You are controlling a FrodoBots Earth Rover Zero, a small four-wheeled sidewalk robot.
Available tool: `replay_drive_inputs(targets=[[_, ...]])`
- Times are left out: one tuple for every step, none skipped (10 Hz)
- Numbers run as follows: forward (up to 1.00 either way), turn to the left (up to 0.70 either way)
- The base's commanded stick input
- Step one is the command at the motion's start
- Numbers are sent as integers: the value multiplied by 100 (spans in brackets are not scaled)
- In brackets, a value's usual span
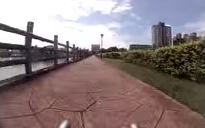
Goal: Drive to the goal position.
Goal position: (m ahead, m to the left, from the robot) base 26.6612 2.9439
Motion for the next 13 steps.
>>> replay_drive_inputs(targets=[[100,0],[100,0],[100,0],[100,0],[100,0],[100,0],[100,0],[100,0],[100,0],[100,0],[100,0],[100,0],[100,0]])
